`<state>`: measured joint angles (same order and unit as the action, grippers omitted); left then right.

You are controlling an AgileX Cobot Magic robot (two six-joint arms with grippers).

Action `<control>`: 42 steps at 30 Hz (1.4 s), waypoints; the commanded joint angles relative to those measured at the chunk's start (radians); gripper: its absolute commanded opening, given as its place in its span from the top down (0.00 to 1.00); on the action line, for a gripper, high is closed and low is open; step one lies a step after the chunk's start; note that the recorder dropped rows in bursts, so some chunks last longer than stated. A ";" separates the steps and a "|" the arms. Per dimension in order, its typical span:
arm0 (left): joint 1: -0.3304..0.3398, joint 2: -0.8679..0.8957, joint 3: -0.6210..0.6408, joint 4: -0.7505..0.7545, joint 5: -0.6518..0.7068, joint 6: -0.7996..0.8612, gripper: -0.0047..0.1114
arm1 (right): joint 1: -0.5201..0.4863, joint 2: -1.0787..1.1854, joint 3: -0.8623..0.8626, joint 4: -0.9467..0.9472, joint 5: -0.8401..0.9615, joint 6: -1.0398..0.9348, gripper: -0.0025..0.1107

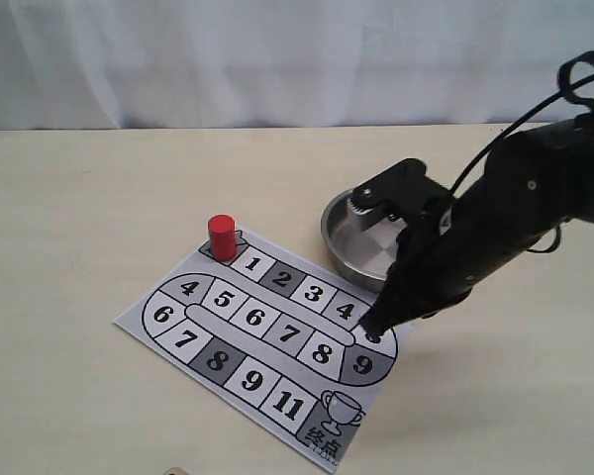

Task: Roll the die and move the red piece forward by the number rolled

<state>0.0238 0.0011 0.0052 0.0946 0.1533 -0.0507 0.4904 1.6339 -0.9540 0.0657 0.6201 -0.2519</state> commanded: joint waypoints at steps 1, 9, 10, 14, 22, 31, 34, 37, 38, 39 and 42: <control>0.000 -0.001 -0.005 -0.001 -0.010 -0.002 0.96 | 0.105 -0.009 0.002 0.005 0.005 -0.011 0.94; 0.000 -0.001 -0.005 -0.001 -0.010 -0.002 0.96 | 0.291 -0.007 0.002 0.083 -0.018 -0.029 0.94; 0.000 -0.001 -0.005 -0.001 -0.010 -0.002 0.96 | 0.314 -0.007 0.002 0.083 -0.020 -0.029 0.94; 0.000 -0.001 -0.005 -0.001 -0.010 -0.002 0.96 | 0.390 -0.007 0.002 0.083 -0.028 -0.029 0.94; 0.000 -0.001 -0.005 -0.001 -0.010 -0.002 0.96 | 0.514 0.017 0.002 0.083 -0.082 -0.029 0.94; 0.000 -0.001 -0.005 -0.001 -0.010 -0.002 0.96 | 0.525 0.149 0.000 0.169 -0.124 -0.076 0.94; 0.000 -0.001 -0.005 -0.001 -0.010 -0.002 0.96 | 0.525 0.181 0.000 0.256 -0.122 -0.159 0.94; 0.000 -0.001 -0.005 -0.001 -0.010 -0.002 0.96 | 0.525 0.209 0.000 0.320 -0.131 -0.225 0.94; 0.000 -0.001 -0.005 -0.001 -0.010 -0.002 0.96 | 0.525 0.219 0.000 0.323 -0.141 -0.227 0.94; 0.000 -0.001 -0.005 -0.001 -0.010 -0.002 0.96 | 0.525 0.225 0.000 0.323 -0.145 -0.227 0.94; 0.000 -0.001 -0.005 -0.001 -0.010 -0.002 0.96 | 0.525 0.237 0.000 0.323 -0.160 -0.227 0.94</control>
<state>0.0238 0.0011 0.0052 0.0946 0.1533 -0.0507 1.0130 1.8632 -0.9540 0.3771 0.4830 -0.4604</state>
